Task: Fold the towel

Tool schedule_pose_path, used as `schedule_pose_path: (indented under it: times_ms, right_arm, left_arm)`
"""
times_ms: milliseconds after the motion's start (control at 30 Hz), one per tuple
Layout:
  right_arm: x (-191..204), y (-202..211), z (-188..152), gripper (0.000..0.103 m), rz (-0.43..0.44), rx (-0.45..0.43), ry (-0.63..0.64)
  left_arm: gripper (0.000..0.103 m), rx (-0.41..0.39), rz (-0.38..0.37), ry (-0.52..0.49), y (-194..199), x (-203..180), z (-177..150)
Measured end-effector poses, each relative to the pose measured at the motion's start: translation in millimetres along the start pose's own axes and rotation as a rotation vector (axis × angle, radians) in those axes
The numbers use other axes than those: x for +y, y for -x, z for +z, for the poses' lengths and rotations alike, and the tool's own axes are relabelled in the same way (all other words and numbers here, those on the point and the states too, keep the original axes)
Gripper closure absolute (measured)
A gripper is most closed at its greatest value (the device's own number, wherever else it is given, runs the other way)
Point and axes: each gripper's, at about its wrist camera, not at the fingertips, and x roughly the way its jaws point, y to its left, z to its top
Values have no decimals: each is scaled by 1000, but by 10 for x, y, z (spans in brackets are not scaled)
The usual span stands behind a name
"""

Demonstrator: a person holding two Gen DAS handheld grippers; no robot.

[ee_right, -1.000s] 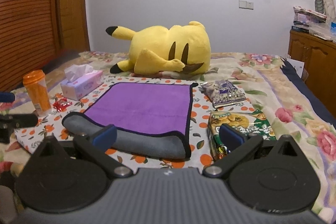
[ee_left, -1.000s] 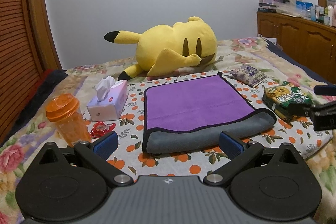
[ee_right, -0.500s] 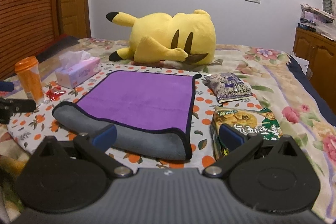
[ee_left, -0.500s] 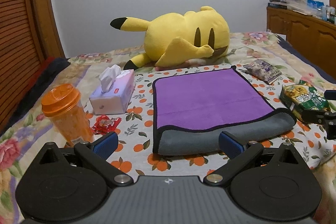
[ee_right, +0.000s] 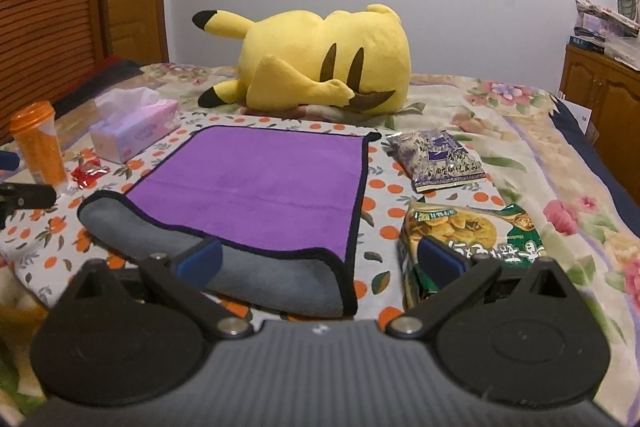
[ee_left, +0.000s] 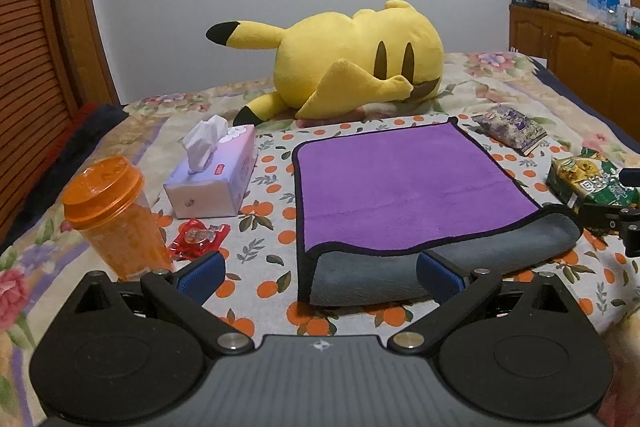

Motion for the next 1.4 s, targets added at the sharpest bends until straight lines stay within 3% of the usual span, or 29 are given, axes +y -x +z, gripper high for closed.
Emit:
schedule_pose_path:
  times_ms: [533,600,700,867,1400]
  right_arm:
    - [-44,-260,-6,1,33,49,-4]
    - [-52,-290,-10,1,40,56,-6]
    - [-66,-350,-17,15,53,76,-5]
    - [-91,-442,-52,16,57,103,-7]
    - [-124,-601,-99,25,131,190,-43]
  left_arm:
    - [8,71,-52,6,-358,113,29]
    - [12,80,-56,9,-409,132,31]
    - [18,97,-60,12,-497,162,29]
    - [32,112,-71,10,-616,187,24]
    - [57,218,-133,6,-862,227,-81]
